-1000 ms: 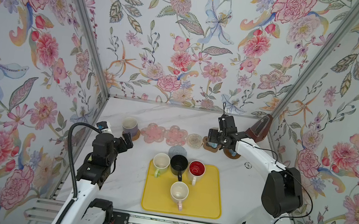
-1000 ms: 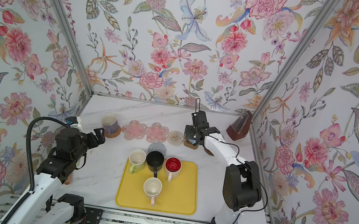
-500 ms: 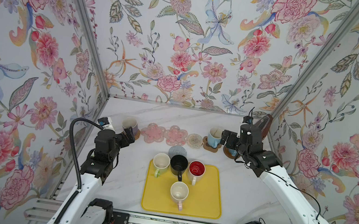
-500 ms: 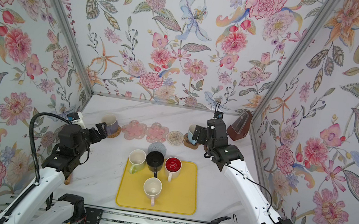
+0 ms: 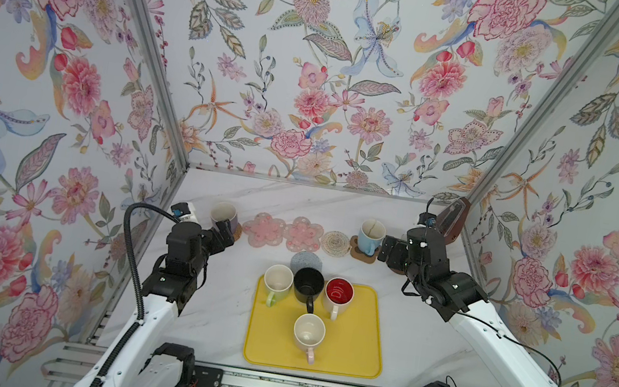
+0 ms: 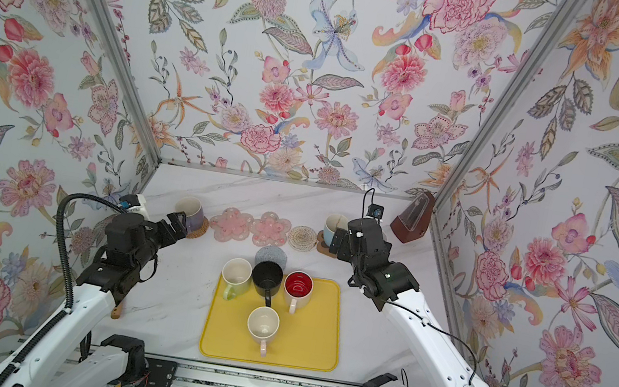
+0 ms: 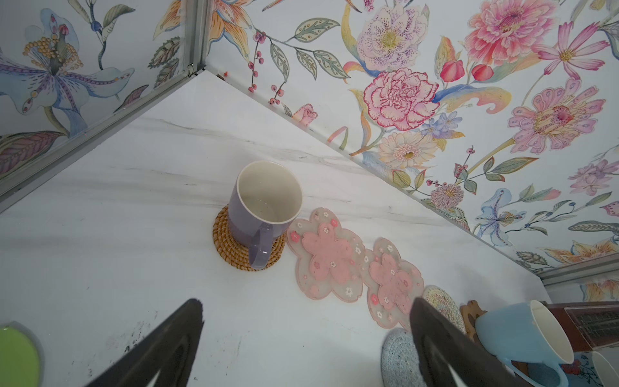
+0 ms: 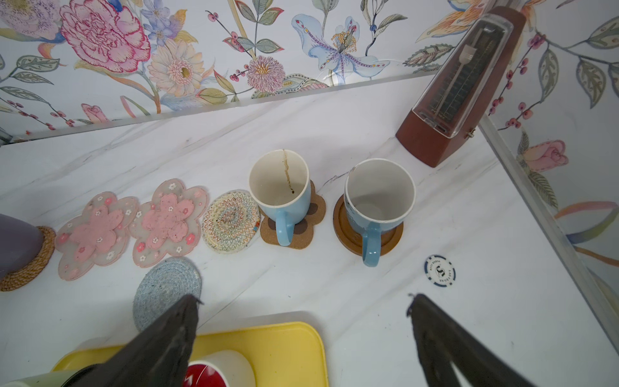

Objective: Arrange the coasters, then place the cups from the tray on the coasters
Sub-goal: 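Move the left gripper toward the white green-handled mug on the tray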

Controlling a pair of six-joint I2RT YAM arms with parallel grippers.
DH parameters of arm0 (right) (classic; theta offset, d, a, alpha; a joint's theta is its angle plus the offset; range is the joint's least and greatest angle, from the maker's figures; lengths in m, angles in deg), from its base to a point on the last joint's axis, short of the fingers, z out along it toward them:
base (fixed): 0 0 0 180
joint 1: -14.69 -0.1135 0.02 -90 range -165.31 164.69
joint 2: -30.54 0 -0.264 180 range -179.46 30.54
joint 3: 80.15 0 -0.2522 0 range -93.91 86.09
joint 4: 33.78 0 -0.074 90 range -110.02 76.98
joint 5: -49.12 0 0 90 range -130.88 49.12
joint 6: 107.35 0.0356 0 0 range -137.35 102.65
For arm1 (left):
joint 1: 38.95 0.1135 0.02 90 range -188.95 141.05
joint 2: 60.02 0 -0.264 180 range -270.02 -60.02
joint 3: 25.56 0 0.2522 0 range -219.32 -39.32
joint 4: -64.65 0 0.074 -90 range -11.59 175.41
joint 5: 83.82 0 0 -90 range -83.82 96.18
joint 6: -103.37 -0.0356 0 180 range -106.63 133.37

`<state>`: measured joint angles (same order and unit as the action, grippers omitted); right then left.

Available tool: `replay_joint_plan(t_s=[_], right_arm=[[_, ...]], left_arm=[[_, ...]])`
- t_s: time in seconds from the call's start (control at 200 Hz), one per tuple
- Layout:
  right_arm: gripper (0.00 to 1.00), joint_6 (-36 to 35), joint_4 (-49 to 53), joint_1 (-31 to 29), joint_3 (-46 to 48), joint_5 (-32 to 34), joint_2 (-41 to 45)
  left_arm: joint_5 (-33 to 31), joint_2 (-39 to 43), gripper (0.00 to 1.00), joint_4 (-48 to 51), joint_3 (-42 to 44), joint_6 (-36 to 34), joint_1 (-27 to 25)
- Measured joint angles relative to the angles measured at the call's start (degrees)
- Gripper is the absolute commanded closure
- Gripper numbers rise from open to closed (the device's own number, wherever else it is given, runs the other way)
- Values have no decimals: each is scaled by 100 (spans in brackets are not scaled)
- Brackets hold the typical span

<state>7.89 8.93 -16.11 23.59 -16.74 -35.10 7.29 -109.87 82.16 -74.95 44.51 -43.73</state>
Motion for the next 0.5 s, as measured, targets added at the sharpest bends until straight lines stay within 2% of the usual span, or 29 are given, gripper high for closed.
replay_joint_plan(t_s=[0.21,0.28,0.41,0.5], right_arm=[[1,125,-2,-227,81,103,4],[1,127,-4,-262,192,125,11],[1,127,50,-236,334,138,17],[1,127,42,-238,334,116,28]], left_arm=[[328,-109,5,210,-278,-20,-105],[321,-105,6,332,-420,-109,-402],[63,-33,6,870,-706,-424,-1272],[20,195,7,1241,-767,-496,-1576]])
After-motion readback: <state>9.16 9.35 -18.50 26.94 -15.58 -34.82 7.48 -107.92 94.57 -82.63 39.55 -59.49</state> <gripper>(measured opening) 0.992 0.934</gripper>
